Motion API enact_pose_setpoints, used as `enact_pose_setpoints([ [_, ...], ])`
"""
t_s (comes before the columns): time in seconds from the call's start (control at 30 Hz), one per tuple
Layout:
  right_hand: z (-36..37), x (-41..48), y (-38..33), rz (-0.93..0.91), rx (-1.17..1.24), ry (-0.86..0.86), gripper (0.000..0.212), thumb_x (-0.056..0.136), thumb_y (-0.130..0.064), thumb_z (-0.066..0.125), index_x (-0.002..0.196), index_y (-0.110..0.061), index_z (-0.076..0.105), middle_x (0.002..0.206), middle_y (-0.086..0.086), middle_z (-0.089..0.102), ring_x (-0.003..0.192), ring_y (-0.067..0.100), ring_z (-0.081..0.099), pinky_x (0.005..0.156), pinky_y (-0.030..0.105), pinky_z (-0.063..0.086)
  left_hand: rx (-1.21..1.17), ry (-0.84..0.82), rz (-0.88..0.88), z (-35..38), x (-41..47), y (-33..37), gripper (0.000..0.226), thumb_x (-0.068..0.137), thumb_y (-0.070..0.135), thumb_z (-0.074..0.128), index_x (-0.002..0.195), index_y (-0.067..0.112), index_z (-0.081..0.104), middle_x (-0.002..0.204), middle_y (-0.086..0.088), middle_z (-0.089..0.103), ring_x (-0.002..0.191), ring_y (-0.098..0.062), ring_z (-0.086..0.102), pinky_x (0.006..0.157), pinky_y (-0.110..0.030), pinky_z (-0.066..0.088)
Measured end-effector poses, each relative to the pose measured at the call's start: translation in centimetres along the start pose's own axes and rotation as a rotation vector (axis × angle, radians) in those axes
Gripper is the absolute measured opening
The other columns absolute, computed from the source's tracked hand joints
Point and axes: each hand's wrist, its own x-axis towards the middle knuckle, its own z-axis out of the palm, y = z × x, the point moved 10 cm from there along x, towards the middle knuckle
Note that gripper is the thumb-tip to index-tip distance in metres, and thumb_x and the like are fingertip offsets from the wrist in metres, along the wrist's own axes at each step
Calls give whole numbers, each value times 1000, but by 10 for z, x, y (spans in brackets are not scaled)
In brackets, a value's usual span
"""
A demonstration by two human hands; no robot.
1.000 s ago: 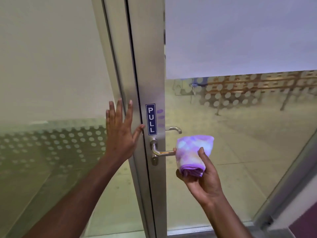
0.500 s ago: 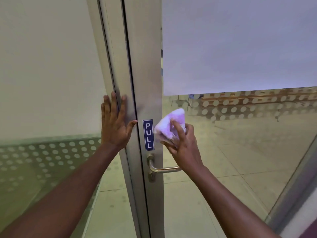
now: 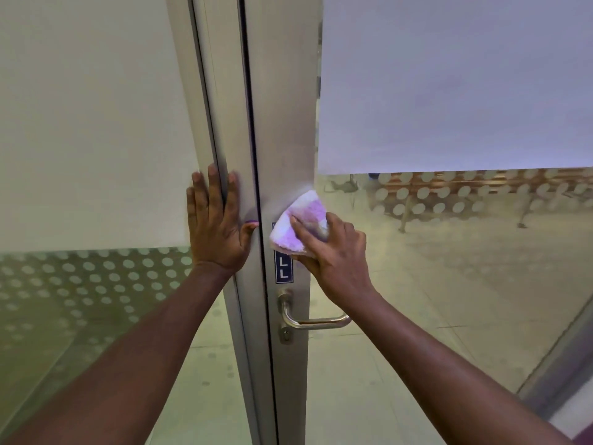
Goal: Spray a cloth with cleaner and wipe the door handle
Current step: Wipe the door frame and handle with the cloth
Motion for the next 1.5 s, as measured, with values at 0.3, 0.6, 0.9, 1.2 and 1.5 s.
enact_pose_setpoints([
  [0.3, 35, -30, -1, -133, -73, -82, 44, 86, -47, 57, 130, -47, 50, 112, -5, 56, 98, 24, 44, 80, 42, 30, 34, 28, 25, -2, 0, 3, 82, 92, 65, 9, 153, 9, 18, 156, -26, 21, 145, -44, 6, 123, -43, -2],
  [0.6, 59, -57, -4, -234, -118, -266, 47, 82, -33, 68, 124, -48, 54, 101, -5, 56, 94, 26, 50, 77, 42, 30, 72, 49, 18, 3, -2, -1, 82, 92, 66, 16, 154, 13, 13, 158, -21, 15, 150, -29, -12, 123, -44, -2],
  [0.9, 31, -28, 0, -344, -249, -126, 62, 78, -21, 70, 130, -50, 50, 100, -3, 55, 94, 24, 48, 84, 46, 30, 75, 56, 14, 3, -2, -1, 82, 92, 67, 15, 154, 14, 11, 159, -21, 15, 150, -31, -7, 123, -44, -1],
  [1.2, -9, 17, 7, -260, -247, 12, 43, 87, -38, 64, 125, -54, 51, 103, -4, 54, 97, 24, 44, 83, 43, 25, 44, 61, 23, 3, -2, 0, 81, 91, 67, 18, 155, 17, 9, 158, -22, 19, 147, -41, 6, 123, -44, 0],
  [1.5, 8, -6, 10, -191, -196, -93, 43, 87, -34, 60, 126, -52, 52, 103, -2, 56, 97, 25, 43, 82, 43, 27, 32, 56, 27, 2, -3, 1, 79, 92, 66, 19, 154, 17, 10, 158, -22, 20, 147, -42, 8, 123, -44, 1],
])
